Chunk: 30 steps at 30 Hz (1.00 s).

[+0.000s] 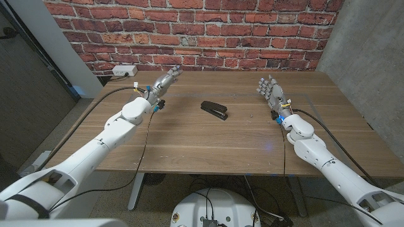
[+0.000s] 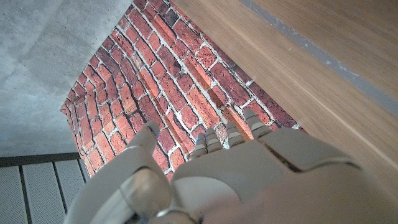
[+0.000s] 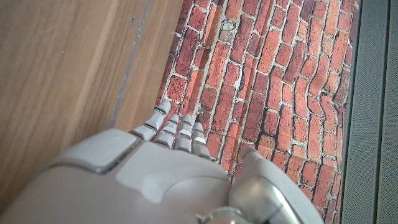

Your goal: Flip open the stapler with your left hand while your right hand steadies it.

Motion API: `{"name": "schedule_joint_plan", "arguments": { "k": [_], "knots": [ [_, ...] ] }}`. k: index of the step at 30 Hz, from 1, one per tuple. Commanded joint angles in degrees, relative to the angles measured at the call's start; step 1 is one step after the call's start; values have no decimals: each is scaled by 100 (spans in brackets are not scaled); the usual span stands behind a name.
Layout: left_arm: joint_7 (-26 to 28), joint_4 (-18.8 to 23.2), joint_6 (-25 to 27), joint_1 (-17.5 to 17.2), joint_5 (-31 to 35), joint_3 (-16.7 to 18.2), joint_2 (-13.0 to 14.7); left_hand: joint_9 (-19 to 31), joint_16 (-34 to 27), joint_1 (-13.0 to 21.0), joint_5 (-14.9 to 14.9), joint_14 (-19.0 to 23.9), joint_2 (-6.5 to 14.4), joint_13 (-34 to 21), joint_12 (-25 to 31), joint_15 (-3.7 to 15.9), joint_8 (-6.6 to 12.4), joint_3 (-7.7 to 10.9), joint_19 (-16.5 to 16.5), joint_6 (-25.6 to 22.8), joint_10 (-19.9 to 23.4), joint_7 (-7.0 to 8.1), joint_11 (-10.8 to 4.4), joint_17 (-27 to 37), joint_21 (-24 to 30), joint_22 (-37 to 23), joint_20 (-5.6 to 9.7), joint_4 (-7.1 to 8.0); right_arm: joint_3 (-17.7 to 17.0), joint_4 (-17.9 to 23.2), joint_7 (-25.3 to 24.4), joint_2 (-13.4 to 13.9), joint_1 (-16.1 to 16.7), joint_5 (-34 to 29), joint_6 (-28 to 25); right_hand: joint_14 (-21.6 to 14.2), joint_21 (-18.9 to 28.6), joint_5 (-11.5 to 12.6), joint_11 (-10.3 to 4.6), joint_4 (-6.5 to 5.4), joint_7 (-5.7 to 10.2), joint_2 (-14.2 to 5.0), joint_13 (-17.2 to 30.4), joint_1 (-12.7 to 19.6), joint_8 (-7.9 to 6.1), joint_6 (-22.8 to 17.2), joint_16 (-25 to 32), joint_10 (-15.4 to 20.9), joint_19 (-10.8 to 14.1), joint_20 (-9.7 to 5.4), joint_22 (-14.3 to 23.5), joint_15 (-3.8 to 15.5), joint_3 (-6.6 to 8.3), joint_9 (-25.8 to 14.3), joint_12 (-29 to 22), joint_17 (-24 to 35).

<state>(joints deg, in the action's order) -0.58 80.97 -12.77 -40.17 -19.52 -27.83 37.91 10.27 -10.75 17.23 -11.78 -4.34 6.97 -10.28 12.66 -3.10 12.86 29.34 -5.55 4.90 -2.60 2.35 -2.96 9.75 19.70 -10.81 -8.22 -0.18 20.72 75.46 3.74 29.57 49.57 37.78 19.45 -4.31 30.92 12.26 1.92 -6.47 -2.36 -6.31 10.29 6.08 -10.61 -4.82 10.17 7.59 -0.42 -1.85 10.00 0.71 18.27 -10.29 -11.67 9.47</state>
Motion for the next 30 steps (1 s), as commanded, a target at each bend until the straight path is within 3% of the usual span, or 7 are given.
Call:
{"name": "schedule_joint_plan", "arguments": {
  "k": [1, 19, 30],
  "knots": [
    [-578, 70, 135, 377, 635, -267, 238, 31, 40, 86, 34, -147, 13, -15, -34, 0, -24, 10, -43, -22, -40, -19, -9, 32, -31, -14, -46, -72, 13, -6, 48, -18, 1, -5, 56, -61, -19, 10, -13, 30, -1, -50, 17, 49, -29, -39, 18, 23, 45, -241, 26, 8, 18, -5, -32, 19],
    [-1236, 370, 373, 886, 1350, -607, 517, 35, 53, 219, 89, -275, -82, -18, -58, 12, -31, 2, -105, -116, -20, 11, -36, 38, -81, -21, -9, -196, 20, -61, 103, -65, -15, 4, 144, -75, -62, 3, -14, 34, 2, -54, 17, 52, -28, -59, 18, 44, 68, -242, 29, 2, 26, -6, -32, 22],
    [-1597, 439, 389, 1230, 1743, -816, 515, 42, -68, 451, 110, 87, -213, -24, -51, 129, -6, -2, 4, -332, 86, -47, -89, 56, -74, -32, -15, -406, 13, -118, 125, -110, -8, 24, 220, -77, -95, -1, -15, 31, 1, -53, 17, 47, -24, -65, 16, 49, 84, -242, 30, 3, 29, -6, -29, 24]
  ]
}}
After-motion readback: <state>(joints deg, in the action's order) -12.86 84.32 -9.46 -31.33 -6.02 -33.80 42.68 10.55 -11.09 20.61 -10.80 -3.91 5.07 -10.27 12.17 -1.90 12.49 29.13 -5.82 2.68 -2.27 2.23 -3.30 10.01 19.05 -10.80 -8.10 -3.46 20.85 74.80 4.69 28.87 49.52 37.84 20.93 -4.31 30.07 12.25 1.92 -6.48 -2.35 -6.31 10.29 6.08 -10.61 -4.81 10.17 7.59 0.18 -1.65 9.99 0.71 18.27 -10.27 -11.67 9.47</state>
